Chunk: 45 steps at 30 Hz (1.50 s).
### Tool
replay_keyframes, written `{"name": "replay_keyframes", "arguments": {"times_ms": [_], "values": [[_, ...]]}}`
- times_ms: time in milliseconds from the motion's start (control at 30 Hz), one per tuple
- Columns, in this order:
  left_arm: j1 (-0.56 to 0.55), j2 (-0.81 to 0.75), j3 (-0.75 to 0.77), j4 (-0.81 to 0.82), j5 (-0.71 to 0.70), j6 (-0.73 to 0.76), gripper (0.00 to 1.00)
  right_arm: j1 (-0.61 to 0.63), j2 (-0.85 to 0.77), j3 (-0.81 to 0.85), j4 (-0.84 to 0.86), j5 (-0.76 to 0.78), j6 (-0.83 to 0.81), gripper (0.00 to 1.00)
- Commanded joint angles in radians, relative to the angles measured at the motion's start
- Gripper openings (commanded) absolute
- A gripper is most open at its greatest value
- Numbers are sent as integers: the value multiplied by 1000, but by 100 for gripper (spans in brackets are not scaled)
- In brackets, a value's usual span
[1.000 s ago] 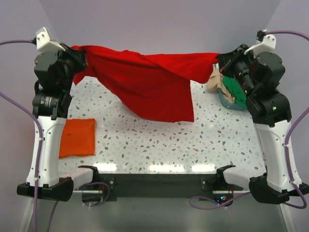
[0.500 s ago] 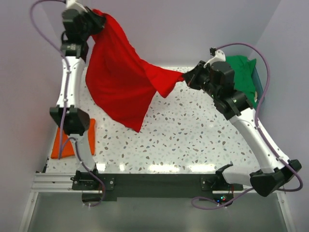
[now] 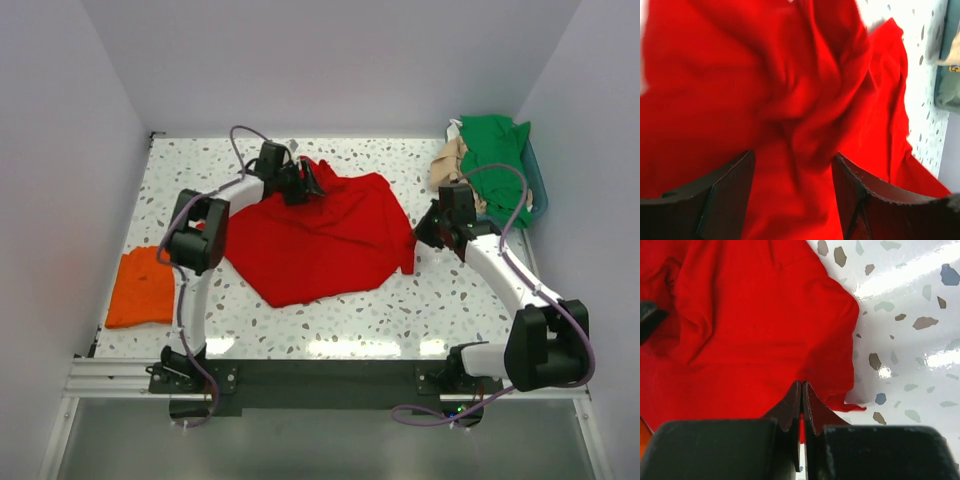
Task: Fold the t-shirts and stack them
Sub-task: Flatten the tshirt out
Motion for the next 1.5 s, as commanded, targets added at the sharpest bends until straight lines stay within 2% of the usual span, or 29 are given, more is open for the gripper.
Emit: {"name": "replay_keyframes", "arguments": {"times_ms": [0,33,100,133,167,233,267,300,400,533,667,933,1133,1233,1300,1367,1467], "values": [[49,-327,-206,209,-57,-49,68,-2,-20,5,111,-41,24,0],[49,-442,-271,214,-84,-57,68,-1,-19,8,113,-39,18,0],[48,-568,-475,197,-218,-111,69,-2,-20,23,107,-32,7,0],[48,-696,-548,191,-268,-138,68,-1,-20,28,102,-21,-1,0],[48,-758,-682,177,-373,-167,67,-1,-22,40,99,-18,-5,0],[46,-926,-810,116,-457,-262,62,-1,-25,52,100,-18,-14,0],[46,-975,-920,111,-507,-308,60,-1,-20,63,104,-18,-16,0],[46,-1043,-957,90,-534,-328,59,-1,-13,69,108,-18,-19,0],[46,-1093,-1030,7,-632,-377,55,1,12,105,114,-24,-27,0],[46,-1034,-1004,-65,-709,-414,46,1,66,152,110,-41,-37,0],[48,-909,-921,-123,-778,-442,40,-1,102,219,111,-48,-42,0],[83,-577,-720,-139,-792,-388,35,-2,204,433,122,-102,-51,0],[118,-302,-428,-223,-812,-288,26,-10,228,557,146,-139,-31,0],[135,-161,-245,-237,-795,-203,26,-10,209,571,174,-157,-11,0],[150,-49,-81,-223,-738,-97,34,-10,189,551,192,-171,1,0],[158,20,99,-245,-683,-14,48,-9,149,507,231,-179,10,0],[166,76,240,-228,-548,55,61,-10,136,485,233,-153,-2,0]]}}
